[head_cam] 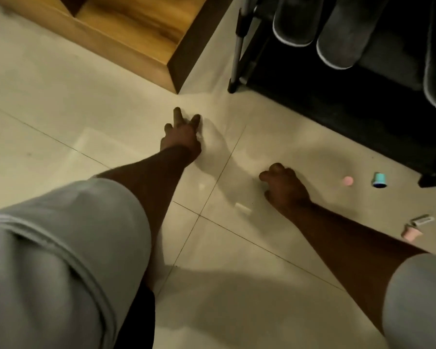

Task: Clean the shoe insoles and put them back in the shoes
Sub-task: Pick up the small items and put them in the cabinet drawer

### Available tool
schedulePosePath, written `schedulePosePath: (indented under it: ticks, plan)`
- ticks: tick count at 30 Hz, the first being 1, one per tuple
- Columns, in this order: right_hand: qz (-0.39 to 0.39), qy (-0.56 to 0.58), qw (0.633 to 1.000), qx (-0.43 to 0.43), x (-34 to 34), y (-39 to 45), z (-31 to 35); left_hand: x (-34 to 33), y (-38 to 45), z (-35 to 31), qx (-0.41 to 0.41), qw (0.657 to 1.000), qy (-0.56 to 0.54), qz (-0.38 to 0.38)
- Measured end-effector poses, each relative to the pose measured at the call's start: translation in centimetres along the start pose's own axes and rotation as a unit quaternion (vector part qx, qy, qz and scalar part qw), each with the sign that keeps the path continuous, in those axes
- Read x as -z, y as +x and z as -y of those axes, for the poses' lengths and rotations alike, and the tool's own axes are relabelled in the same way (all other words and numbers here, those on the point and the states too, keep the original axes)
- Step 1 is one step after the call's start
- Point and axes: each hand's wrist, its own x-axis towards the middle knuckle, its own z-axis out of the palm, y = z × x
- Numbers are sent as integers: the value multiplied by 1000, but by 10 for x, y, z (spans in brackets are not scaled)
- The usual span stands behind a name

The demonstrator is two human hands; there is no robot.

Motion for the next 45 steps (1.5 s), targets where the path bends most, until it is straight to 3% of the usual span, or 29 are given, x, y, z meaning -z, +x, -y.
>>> schedulePosePath:
  ticks: [5,7,11,17,22,27,32,40,45]
  plan:
    - [21,12,1000,9,-10,1,-4,-25,-4,9,9,999,24,-19]
    - [27,14,999,10,-11,-16,-9,-32,-28,5,10,1000,6,20]
    - [37,30,999,-2,-22,-56,-23,-49,-80,-28,-27,996,3,81]
    - [26,46,999,0,-50,-85,-24,-82,-116,-74,-68,992,-13,101]
    - [-14,73,997,-33,-18,-119,-50,-76,-141,-116,-94,991,-47,80]
    - [-53,129,986,-90,67,-191,-105,-36,-191,-199,-195,976,-58,73]
    - [-114,149,971,-145,168,-294,-183,18,-266,-327,-332,940,-68,52]
    - [-235,151,928,-248,274,-459,-299,80,-391,-503,-537,839,-61,-61]
    - [-306,188,888,-288,293,-471,-360,78,-396,-580,-530,841,31,-103]
